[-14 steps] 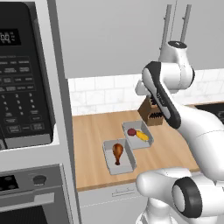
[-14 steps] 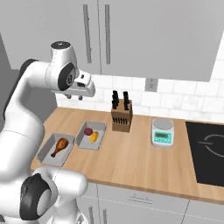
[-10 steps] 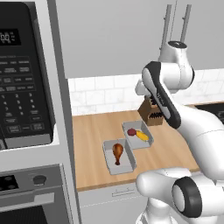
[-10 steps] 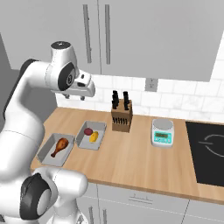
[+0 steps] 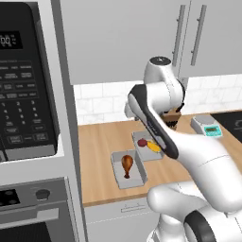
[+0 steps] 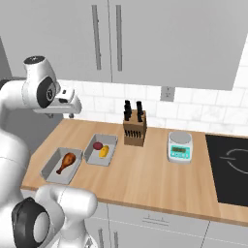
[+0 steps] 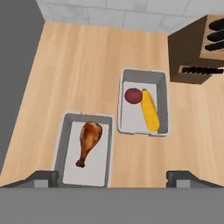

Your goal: Take the meat container that has the chicken drumstick and place it on the second highest rack of the freezer. Then take the vegetable container that has the corn and tomato and place it on the highest rack of the freezer.

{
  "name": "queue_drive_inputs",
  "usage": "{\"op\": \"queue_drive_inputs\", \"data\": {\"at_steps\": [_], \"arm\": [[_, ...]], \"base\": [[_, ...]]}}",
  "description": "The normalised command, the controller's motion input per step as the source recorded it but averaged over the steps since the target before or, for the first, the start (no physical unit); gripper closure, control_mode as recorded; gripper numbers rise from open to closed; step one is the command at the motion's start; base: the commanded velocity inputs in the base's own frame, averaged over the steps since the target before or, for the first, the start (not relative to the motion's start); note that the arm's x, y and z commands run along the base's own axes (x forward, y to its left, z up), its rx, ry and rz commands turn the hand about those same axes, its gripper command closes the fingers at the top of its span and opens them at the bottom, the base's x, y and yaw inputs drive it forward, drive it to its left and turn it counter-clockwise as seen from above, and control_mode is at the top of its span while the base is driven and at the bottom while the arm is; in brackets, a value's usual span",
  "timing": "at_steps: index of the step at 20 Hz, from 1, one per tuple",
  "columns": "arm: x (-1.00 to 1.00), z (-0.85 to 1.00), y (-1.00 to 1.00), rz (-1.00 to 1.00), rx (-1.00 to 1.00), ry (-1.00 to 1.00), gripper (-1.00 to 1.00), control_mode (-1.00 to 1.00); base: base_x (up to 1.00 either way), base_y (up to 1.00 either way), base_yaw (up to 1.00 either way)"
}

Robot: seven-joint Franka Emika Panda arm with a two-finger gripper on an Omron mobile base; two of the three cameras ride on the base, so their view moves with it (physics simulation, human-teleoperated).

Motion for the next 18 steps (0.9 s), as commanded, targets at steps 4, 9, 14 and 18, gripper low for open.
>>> {"op": "queue_drive_inputs", "data": {"at_steps": [4,9,14,18], "arm": [[-0.01,-0.6,0.51,0.2,-0.07,0.14,-1.0,-1.0],[0.0,-0.77,0.82,0.34,-0.1,0.22,-1.0,-1.0],[0.0,-0.61,0.53,0.36,-0.06,0.19,-1.0,-1.0],[0.0,-0.96,0.0,0.32,-0.04,0.26,-1.0,-1.0]], "base": [[0.0,0.0,0.0],[0.0,0.0,0.0],[0.0,0.0,0.0],[0.0,0.0,0.0]]}}
